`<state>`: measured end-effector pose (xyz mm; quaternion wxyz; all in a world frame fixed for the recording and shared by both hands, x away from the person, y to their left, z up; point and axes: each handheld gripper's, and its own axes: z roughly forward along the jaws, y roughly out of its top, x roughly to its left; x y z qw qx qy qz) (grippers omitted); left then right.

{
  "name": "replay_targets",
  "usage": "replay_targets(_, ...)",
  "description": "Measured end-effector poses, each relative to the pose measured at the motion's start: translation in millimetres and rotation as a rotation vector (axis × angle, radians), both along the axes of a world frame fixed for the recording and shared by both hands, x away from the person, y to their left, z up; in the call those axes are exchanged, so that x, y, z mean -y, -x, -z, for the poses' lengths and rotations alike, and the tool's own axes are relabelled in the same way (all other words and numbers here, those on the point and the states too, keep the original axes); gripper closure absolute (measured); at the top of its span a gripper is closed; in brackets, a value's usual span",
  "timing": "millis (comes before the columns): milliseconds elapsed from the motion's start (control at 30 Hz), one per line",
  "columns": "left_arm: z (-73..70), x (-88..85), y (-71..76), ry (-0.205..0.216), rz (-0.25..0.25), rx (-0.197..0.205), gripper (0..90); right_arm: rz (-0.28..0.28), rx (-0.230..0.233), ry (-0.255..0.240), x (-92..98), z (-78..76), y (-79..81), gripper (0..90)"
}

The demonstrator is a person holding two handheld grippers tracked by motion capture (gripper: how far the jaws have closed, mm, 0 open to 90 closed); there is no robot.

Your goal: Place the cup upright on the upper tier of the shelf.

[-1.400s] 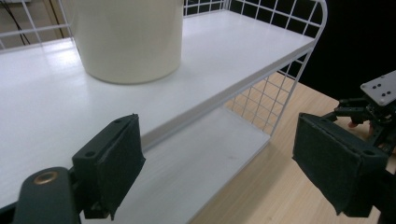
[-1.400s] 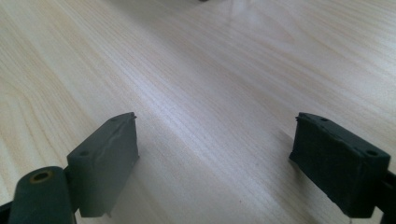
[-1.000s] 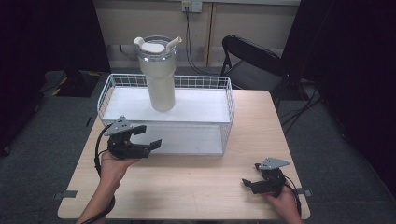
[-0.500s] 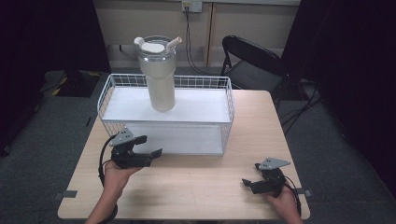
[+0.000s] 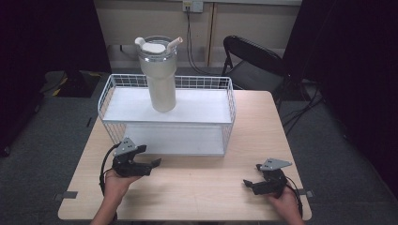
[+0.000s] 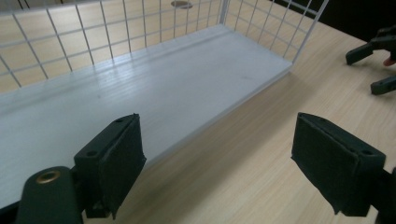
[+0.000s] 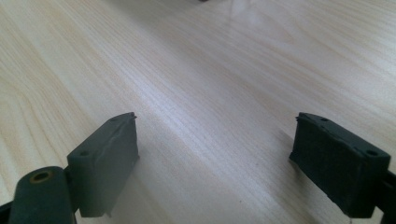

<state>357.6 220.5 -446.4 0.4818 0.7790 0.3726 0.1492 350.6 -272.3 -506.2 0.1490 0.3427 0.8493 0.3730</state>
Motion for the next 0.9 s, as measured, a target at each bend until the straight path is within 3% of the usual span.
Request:
replay_targets(233,16.6,-5.4,4.7,-0.05,-0.003,-0.021,16.3,0.0,0.0,0.0,0.0,0.0,0.0,13.6)
replay_targets(633,33.6,-12.3,9.3,-0.06,0.001,-0.077,16.4,0.0,0.0,0.0,0.0,0.0,0.0,13.6)
replay_targets(800,36.6,-11.8,12.8,-0.14,0.028,-0.091,17.3,0.0,0.0,0.0,0.0,0.0,0.0,13.6)
replay_targets(900,32.9,-11.7,15.7,-0.121,0.037,-0.091,17.4,0.0,0.0,0.0,0.0,0.0,0.0,13.6)
